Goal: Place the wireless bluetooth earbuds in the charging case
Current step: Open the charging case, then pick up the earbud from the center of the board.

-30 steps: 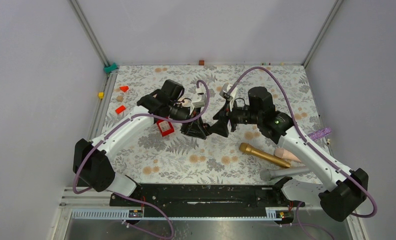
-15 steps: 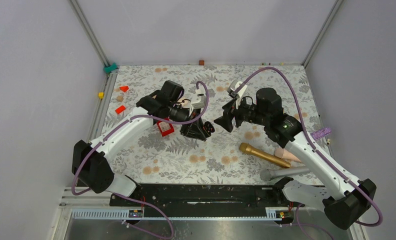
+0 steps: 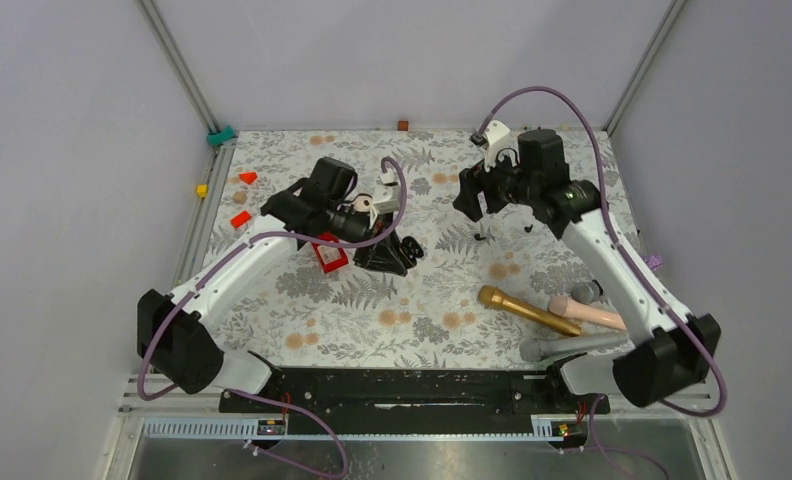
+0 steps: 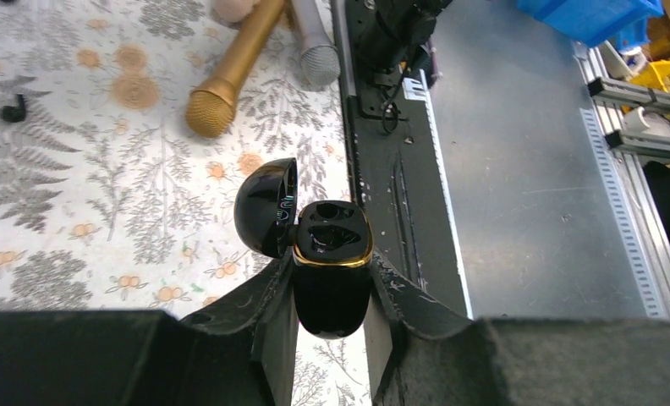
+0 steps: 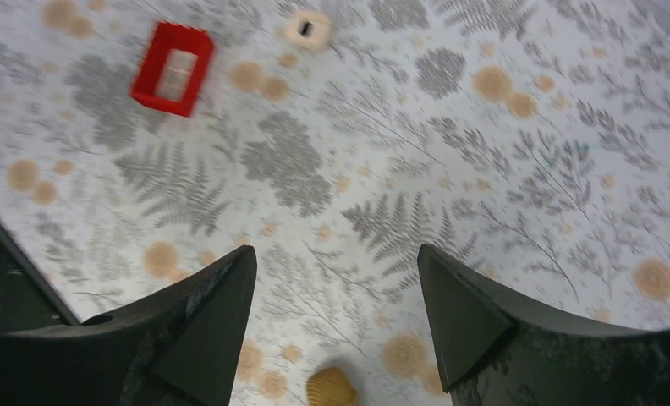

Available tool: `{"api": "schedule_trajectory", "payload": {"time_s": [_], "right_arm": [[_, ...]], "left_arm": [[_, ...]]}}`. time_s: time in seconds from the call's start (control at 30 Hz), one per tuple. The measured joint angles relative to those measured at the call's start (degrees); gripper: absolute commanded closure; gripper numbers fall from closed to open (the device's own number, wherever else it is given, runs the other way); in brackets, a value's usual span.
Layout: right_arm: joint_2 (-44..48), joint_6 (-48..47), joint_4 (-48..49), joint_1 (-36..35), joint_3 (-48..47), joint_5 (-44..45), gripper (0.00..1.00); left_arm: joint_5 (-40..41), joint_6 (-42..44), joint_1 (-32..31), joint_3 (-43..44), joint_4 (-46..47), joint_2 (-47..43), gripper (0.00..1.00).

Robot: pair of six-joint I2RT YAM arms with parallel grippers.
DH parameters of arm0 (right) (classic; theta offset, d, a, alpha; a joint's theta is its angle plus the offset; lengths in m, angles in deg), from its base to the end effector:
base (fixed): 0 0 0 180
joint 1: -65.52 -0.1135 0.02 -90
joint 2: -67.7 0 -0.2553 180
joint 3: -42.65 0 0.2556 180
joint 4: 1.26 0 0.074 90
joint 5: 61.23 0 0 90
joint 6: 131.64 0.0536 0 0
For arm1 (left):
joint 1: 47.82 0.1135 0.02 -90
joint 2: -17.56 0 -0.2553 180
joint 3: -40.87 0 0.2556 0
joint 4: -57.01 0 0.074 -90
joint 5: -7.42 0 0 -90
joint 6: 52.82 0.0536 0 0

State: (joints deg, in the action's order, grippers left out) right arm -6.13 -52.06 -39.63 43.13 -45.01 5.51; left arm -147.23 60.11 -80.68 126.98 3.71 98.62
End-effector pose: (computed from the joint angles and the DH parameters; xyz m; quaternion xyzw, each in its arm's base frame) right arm 0.2778 0.1373 0.3686 -0.3373 0.7596 0.2239 0.5090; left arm 0.2253 -0.2032 0.3159 0.5378 0.6087 -0.5238 0.2567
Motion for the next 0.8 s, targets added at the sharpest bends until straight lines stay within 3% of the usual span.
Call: {"api": "schedule_trajectory", "payload": {"time_s": [0.23,0.4,0.57,0.8], "right_arm": [[-15.96,-6.62,-12.68,3.89,-7.85,11.23,0.27],[-24.50,-5.40,-18.71,9.49,-12.15,17.38,0.31],[-29.31,-5.20,-21.24,12.66,-12.68,24.59,0.39],[-33.46,-11.76,-18.82,12.37,-11.78,35.93,0.41]], "left_arm": [[0.02,3.23,7.54,0.09,-1.97,-3.48,1.00],[-0.13,5.31,11.61,-0.07,-3.89,-5.68,1.00],[-0.09,2.51,12.15,-5.40,0.81,-10.25,1.00],[-0.11,-1.77,12.15,-9.40,5.95,-12.55,1.00]]}}
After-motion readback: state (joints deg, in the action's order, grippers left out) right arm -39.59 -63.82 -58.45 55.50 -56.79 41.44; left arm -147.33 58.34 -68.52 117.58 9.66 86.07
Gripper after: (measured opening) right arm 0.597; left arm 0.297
